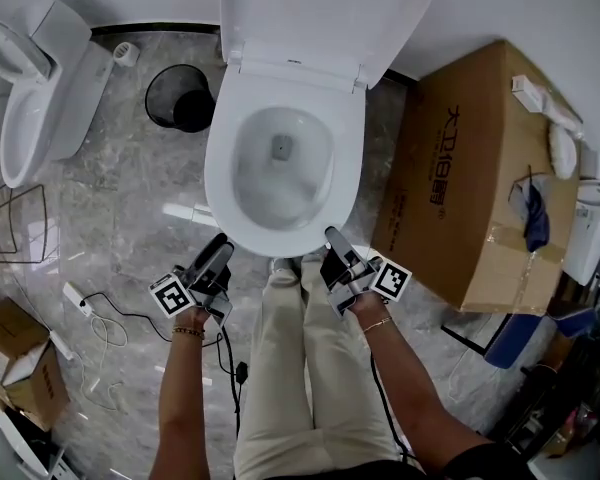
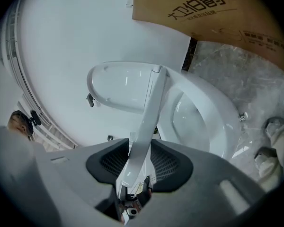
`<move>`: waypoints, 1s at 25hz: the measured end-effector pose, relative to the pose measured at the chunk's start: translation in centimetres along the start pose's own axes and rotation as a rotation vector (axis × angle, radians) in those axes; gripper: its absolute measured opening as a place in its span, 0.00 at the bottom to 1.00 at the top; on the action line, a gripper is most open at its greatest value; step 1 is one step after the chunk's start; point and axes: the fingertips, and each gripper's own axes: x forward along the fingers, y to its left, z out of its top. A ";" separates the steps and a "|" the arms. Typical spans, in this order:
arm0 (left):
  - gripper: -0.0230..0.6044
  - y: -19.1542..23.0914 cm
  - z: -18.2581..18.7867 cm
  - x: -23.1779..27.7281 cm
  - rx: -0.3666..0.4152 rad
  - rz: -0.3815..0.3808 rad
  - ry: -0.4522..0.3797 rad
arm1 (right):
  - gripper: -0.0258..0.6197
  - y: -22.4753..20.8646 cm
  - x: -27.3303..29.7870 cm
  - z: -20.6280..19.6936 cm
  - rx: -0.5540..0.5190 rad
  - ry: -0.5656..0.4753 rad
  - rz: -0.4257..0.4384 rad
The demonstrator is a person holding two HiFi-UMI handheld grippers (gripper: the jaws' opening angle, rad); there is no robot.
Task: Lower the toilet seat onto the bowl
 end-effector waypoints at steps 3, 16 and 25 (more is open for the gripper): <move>0.54 -0.2 1.0 0.3 -0.193 -0.051 -0.111 | 0.27 -0.9 -0.1 -0.2 -0.004 0.006 -0.016; 0.22 2.4 0.8 2.3 -0.283 0.042 -0.163 | 0.26 -4.9 -0.5 -0.3 0.045 -0.006 -0.051; 0.21 4.5 -0.3 2.4 -0.286 0.109 -0.133 | 0.26 -7.6 -1.5 0.0 0.061 -0.046 -0.124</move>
